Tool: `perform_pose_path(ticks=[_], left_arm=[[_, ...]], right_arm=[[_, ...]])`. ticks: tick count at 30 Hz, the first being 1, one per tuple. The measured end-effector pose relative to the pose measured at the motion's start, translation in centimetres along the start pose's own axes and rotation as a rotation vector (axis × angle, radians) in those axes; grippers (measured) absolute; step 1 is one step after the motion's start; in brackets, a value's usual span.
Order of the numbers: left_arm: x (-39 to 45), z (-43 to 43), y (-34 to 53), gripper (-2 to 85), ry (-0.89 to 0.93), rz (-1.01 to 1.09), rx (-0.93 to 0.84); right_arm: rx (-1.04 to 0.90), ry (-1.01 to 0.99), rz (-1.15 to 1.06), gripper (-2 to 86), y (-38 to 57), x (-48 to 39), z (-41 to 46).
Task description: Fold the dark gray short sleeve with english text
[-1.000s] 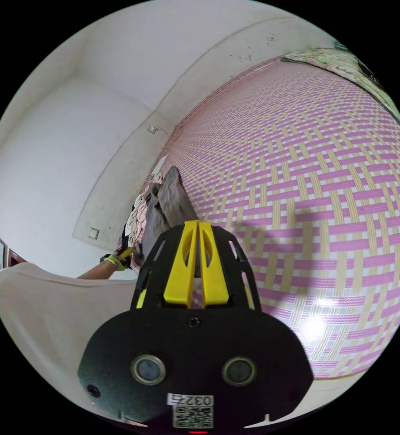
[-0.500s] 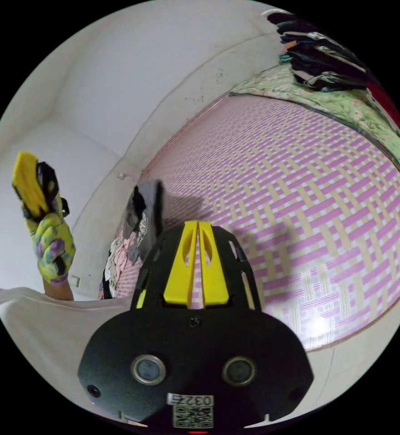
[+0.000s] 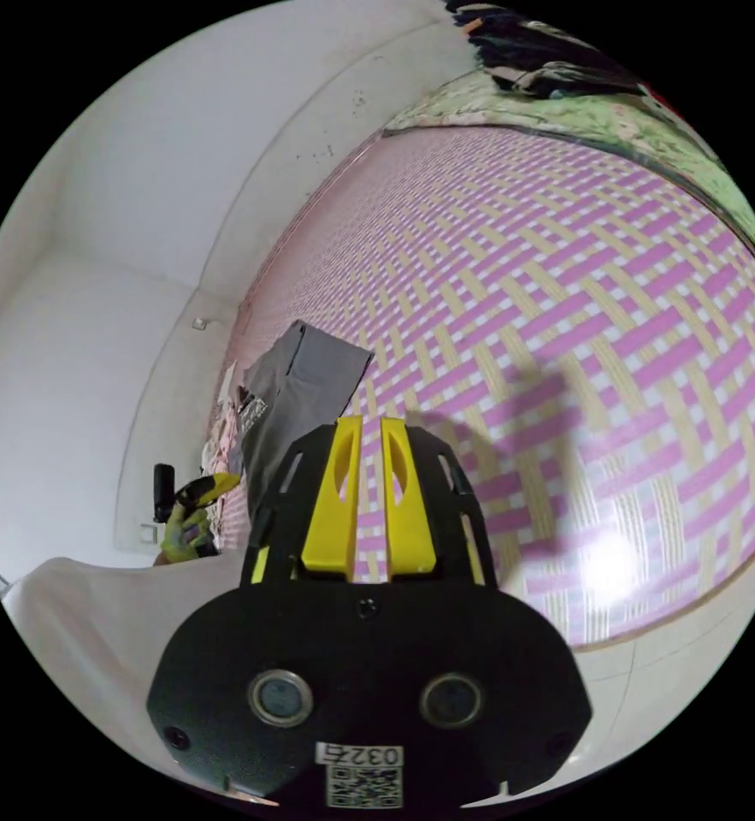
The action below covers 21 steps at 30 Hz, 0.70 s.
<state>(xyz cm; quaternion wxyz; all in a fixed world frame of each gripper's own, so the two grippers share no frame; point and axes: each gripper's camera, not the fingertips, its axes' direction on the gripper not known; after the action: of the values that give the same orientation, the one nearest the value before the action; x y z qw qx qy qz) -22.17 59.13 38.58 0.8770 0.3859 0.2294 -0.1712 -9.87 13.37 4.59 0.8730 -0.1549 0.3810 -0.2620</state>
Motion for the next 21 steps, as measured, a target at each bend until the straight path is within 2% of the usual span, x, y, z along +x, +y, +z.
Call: perform_pose_path(ticks=[3, 7, 10, 14, 17, 21], left_arm=[[-3.8, -2.5, 5.6, 8.1, -0.097, -0.156, 0.068], [-5.5, -1.8, 10.1, 8.7, 0.028, -0.224, 0.074], [-4.6, 0.4, 10.4, 9.4, 0.065, -0.206, 0.050], [-2.3, 3.8, 8.4, 10.7, 0.019, -0.147, -0.024], [-0.6, 4.9, 6.9, 10.3, -0.063, -0.068, -0.075], [-0.1, 6.0, 5.3, 9.1, -0.069, -0.024, -0.139]], right_arm=[[-0.089, 0.043, -0.101, 6.1, -4.2, -2.4, 3.7], [-0.196, 0.213, -0.346, 7.7, -10.8, -7.7, 9.3], [-0.268, 0.396, -0.484, 8.4, -14.5, -10.5, 13.4], [-0.474, 0.444, -0.548, 7.7, -16.5, -12.3, 18.3], [-0.467, 0.601, -0.605, 5.2, -16.4, -13.9, 19.4], [-0.514, 0.607, -0.631, 0.3, -17.0, -14.5, 19.6]])
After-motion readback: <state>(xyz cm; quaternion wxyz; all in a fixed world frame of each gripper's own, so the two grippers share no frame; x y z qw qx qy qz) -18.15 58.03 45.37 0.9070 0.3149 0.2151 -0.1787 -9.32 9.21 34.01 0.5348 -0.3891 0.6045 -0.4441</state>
